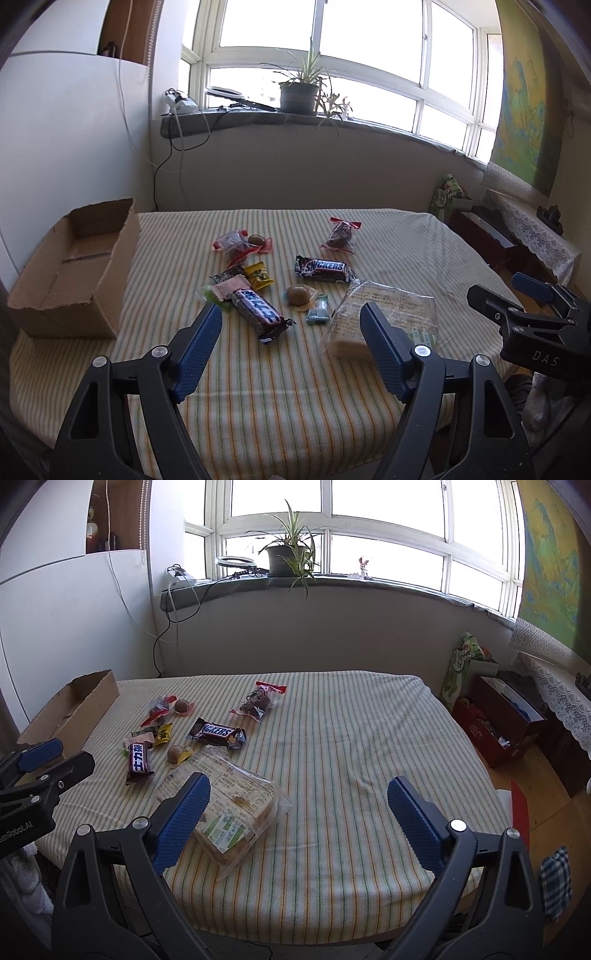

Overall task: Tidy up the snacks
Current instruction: 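Move the right tool to the bagged bread loaf and close on it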

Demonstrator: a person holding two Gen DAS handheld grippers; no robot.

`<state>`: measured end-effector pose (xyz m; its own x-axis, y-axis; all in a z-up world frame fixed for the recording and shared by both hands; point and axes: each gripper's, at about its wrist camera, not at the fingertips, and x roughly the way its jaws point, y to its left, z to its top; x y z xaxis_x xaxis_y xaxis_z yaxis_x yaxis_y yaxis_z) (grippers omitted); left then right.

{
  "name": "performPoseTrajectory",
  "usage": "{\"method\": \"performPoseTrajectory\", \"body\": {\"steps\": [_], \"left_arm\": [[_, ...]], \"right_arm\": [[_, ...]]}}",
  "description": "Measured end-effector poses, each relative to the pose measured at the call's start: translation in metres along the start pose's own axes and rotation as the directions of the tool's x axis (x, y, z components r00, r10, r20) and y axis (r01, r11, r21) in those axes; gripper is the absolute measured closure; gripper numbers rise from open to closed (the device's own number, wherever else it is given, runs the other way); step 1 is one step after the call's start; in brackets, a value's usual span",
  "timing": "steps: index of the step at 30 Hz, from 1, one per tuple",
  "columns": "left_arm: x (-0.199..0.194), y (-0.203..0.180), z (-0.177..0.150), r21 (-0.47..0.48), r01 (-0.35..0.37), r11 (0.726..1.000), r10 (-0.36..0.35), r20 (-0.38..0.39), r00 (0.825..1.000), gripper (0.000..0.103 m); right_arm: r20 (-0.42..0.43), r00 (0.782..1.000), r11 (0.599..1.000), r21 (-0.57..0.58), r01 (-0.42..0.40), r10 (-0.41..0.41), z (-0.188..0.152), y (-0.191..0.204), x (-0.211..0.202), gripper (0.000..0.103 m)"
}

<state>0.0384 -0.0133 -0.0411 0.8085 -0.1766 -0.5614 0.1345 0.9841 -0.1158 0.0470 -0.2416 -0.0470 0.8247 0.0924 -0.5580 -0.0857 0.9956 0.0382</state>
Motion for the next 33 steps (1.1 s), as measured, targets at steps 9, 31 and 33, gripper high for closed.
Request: {"method": "performPoseTrajectory", "body": {"steps": [9, 31, 33], "left_arm": [[0.031, 0.01, -0.002, -0.082, 0.122, 0.989, -0.129, -0.084, 0.988, 0.03], [0.098, -0.007, -0.008, -0.138, 0.326, 0.935, -0.351, -0.26, 0.899, 0.052], [0.099, -0.007, -0.007, -0.135, 0.332, 0.934, -0.357, -0.261, 0.897, 0.053]], "right_arm": [[-0.101, 0.985, 0.988, 0.074, -0.135, 0.142, -0.01, -0.013, 0.025, 0.015], [-0.259, 0.851, 0.878, 0.284, -0.385, 0.457, -0.032, -0.007, 0.084, 0.05], [-0.261, 0.848, 0.877, 0.281, -0.39, 0.461, -0.032, -0.007, 0.086, 0.05]]}}
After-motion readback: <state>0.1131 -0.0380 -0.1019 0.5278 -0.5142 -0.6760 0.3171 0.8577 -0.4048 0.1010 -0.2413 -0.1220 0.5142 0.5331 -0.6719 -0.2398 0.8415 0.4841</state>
